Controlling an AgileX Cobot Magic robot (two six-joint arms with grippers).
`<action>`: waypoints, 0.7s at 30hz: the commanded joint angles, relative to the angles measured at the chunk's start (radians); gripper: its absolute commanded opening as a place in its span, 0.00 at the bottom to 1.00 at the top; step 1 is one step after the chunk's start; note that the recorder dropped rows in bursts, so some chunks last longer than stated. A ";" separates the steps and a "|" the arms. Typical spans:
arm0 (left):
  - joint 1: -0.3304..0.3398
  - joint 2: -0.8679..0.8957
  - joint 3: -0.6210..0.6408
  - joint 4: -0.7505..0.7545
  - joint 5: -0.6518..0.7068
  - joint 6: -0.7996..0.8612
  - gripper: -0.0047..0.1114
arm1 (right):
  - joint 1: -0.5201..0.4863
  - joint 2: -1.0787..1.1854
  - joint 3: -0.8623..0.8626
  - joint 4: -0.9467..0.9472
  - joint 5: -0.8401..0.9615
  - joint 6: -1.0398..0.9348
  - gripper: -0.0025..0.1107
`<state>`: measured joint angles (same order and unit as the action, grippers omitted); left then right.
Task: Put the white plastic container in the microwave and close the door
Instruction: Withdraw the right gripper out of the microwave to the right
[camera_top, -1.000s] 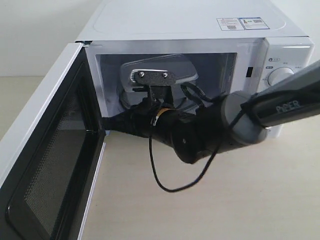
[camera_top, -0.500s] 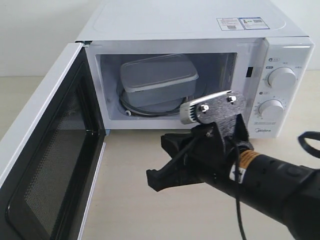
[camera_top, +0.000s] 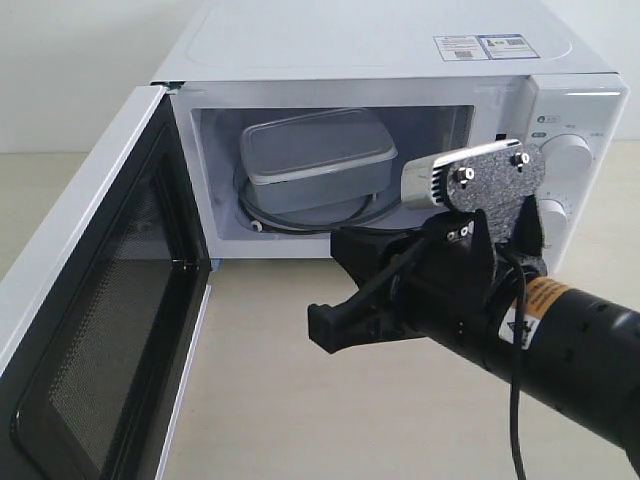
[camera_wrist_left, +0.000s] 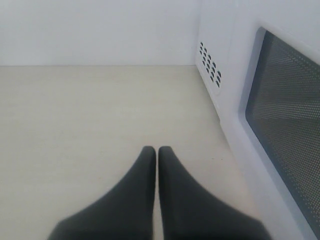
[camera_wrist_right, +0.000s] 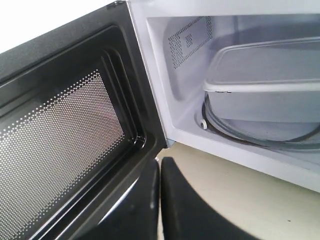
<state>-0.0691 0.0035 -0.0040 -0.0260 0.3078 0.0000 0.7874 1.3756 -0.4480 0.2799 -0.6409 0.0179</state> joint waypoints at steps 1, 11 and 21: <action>0.003 -0.004 0.004 -0.003 -0.006 0.007 0.08 | 0.001 -0.022 0.006 0.020 0.016 -0.008 0.02; 0.003 -0.004 0.004 -0.003 -0.006 0.007 0.08 | -0.001 -0.224 0.006 0.029 0.216 -0.154 0.02; 0.003 -0.004 0.004 -0.003 -0.006 0.007 0.08 | -0.255 -0.471 0.006 0.029 0.601 -0.140 0.02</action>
<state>-0.0691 0.0035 -0.0040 -0.0260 0.3078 0.0000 0.6292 0.9665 -0.4464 0.3066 -0.1411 -0.1404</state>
